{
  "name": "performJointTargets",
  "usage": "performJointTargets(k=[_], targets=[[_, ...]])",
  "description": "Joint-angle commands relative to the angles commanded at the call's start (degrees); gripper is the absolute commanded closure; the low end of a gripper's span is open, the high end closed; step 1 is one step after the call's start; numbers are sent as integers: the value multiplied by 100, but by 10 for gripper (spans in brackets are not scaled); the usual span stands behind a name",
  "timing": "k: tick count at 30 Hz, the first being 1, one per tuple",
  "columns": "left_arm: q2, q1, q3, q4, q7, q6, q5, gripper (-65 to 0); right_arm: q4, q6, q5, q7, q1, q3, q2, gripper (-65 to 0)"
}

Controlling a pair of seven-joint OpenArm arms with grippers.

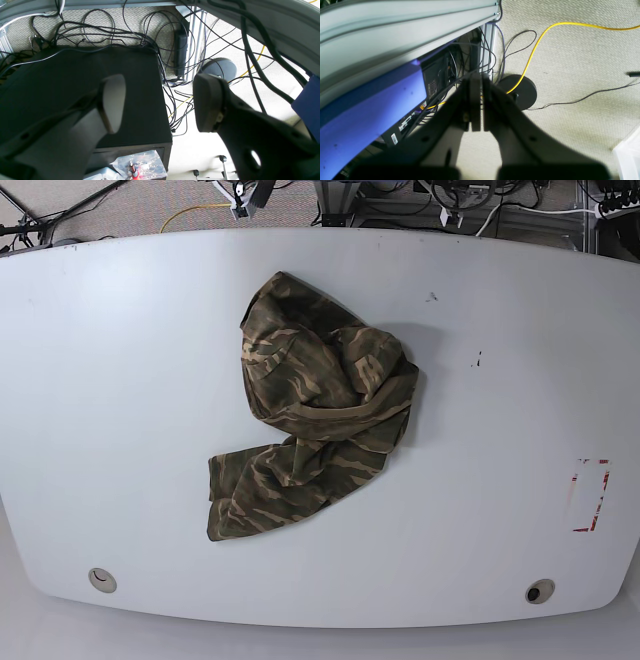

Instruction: Fold the T-shirt properly

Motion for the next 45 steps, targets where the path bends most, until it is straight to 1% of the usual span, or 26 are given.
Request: performJointTargets(k=[8, 9, 11, 23, 25, 27, 28, 30, 33, 35, 38, 41, 45], targets=[[-8, -13, 17, 20, -9, 6, 0, -401, 20, -8, 6, -4, -1, -8, 2, 0], [-13, 0, 22, 48, -29, -13, -49, -394, 22, 0, -31, 45, 229, -44, -43, -3], [-13, 0, 22, 48, -29, -13, -49, -394, -13, 0, -31, 45, 344, -36, -43, -3], [-13, 0, 13, 57, -38, -13, -58, -394, 5, 0, -31, 45, 361, -36, -43, -3], [-22, 18, -22, 110, -82, -40, -84, -394, 13, 0, -5, 45, 353, -36, -43, -2], [-22, 106, -31, 303, -231, -49, -84, -394, 31, 0, 4, 45, 265, -36, -43, -2], [-22, 247, -31, 479, -284, -49, -84, -394, 189, 0, 4, 45, 177, -27, -43, -2], [-22, 440, -31, 857, -275, -49, -84, -394, 673, 0, 13, 45, -78, -27, -69, -2], [-22, 765, -31, 1341, -275, -49, -84, -394, 1411, 0, -14, 10, -483, -27, -201, -2], [-22, 950, -31, 1578, -258, -49, -84, -394, 1816, 0, -23, -69, -711, -27, -210, -2], [-31, 1258, -40, 2044, -82, -49, -93, -394, 2422, 35, 13, -315, -1036, -27, -227, -2], [-40, 1680, -40, 2739, 15, -49, -93, -393, 2967, 44, 13, -368, -1388, -27, -368, -2], [-49, 2277, -40, 3626, 15, -22, -84, -393, 3583, 44, 13, -368, -1836, -44, -421, -2]])
